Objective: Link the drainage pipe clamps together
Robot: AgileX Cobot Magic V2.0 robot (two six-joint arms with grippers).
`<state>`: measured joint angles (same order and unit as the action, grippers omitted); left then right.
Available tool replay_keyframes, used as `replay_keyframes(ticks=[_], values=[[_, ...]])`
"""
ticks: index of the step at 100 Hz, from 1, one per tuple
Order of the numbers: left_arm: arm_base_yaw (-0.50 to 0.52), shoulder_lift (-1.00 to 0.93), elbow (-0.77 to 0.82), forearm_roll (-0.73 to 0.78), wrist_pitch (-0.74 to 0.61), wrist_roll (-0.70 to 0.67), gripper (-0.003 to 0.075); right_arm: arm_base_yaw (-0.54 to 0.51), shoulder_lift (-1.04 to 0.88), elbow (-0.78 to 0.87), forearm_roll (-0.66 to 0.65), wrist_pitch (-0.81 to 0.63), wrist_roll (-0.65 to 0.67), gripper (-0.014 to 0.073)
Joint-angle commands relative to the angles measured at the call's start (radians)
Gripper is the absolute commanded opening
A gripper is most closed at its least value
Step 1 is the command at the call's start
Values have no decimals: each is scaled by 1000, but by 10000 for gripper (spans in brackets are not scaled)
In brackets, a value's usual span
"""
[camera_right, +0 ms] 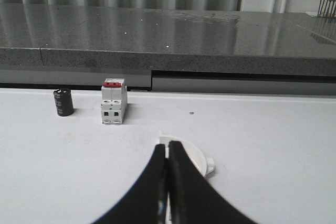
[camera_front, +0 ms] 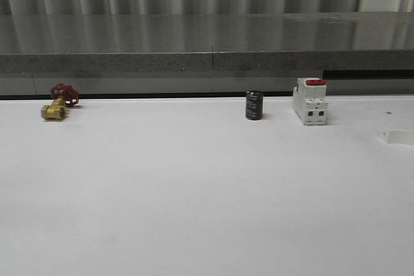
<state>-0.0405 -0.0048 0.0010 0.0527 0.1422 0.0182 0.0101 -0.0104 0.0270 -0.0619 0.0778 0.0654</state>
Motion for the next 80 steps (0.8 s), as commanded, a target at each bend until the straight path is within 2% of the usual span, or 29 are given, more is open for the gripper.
replay_keyframes(ticks=[1,64,80], values=[[-9,-27,45,-1,-83,-1,-21,2,-19,-17,-6,-78,-6,-67],[-9,-27,45,-1,-83,-1,-21,2,-19,-17,-6,-78,-6,-67],[-9,-27,1,-1,-58,-1,-21,2,-19,-17,-6,-78,-6,-67]])
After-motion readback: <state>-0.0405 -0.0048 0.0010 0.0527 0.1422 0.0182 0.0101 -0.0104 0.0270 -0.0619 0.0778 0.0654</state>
